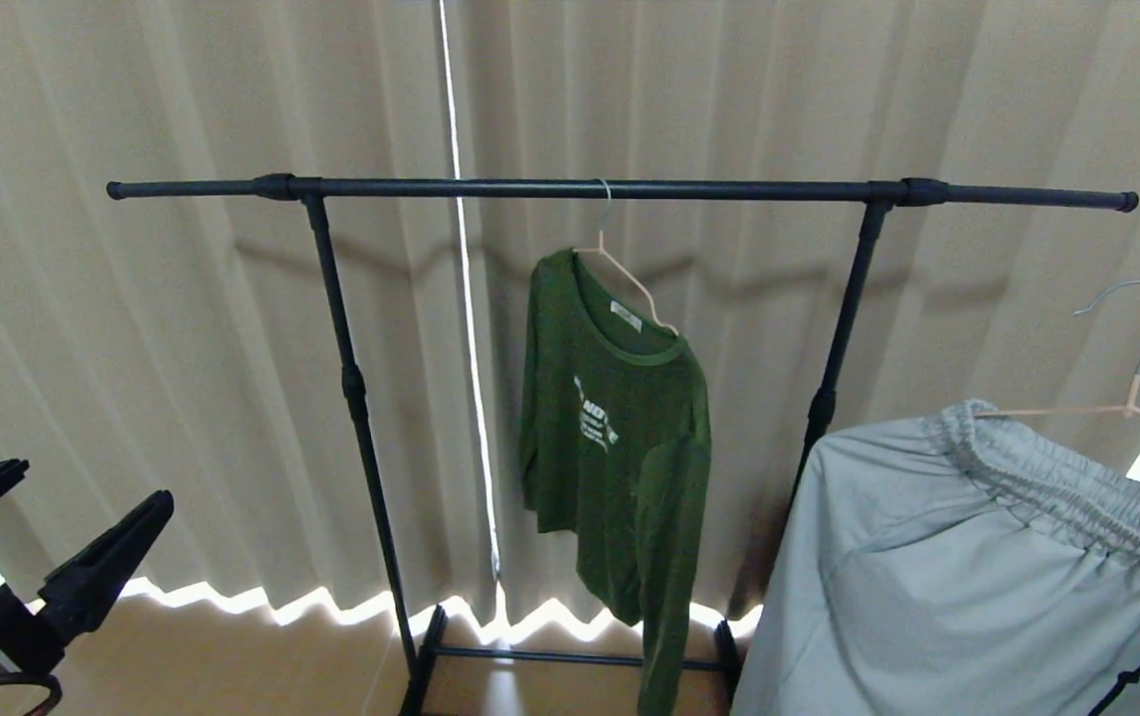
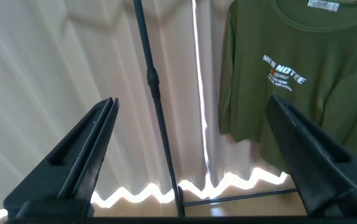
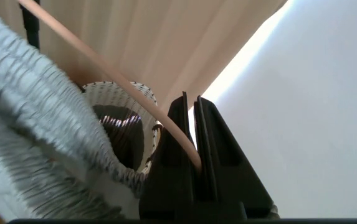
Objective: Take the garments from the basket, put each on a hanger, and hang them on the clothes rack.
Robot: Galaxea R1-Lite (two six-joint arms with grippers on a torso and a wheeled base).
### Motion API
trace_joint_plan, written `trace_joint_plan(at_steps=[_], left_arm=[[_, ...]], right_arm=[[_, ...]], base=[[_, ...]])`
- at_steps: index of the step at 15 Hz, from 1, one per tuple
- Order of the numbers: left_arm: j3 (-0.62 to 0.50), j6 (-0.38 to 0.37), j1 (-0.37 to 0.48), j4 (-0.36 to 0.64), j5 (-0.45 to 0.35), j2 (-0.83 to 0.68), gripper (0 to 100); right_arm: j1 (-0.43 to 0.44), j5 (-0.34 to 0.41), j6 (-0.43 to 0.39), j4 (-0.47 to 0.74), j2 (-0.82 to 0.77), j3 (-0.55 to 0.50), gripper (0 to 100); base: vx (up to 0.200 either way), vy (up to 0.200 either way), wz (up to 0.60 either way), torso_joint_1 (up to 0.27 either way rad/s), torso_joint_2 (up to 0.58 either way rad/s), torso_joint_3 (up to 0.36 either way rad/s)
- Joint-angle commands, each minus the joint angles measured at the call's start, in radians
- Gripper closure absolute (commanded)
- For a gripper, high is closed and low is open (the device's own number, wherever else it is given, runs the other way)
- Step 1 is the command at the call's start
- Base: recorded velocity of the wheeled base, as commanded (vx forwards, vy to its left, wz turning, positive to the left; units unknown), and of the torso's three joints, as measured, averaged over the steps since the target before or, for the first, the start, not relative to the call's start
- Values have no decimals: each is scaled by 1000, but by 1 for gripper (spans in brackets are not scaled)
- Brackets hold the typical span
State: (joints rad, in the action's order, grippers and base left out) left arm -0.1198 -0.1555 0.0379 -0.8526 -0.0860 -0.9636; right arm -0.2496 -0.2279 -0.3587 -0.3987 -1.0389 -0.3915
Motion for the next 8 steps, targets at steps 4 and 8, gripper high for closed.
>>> trace_joint_plan(at_steps=[4, 8], left_arm=[[6, -1, 22, 1, 0, -6, 0], [-1, -1, 23, 1, 2, -49, 0]], right_arm=[[10, 9, 1, -2, -13, -15, 100], [128, 5, 6, -3, -85, -109, 100]], base=[[0, 0, 0, 0, 0, 0], [0, 0, 0, 0, 0, 0]])
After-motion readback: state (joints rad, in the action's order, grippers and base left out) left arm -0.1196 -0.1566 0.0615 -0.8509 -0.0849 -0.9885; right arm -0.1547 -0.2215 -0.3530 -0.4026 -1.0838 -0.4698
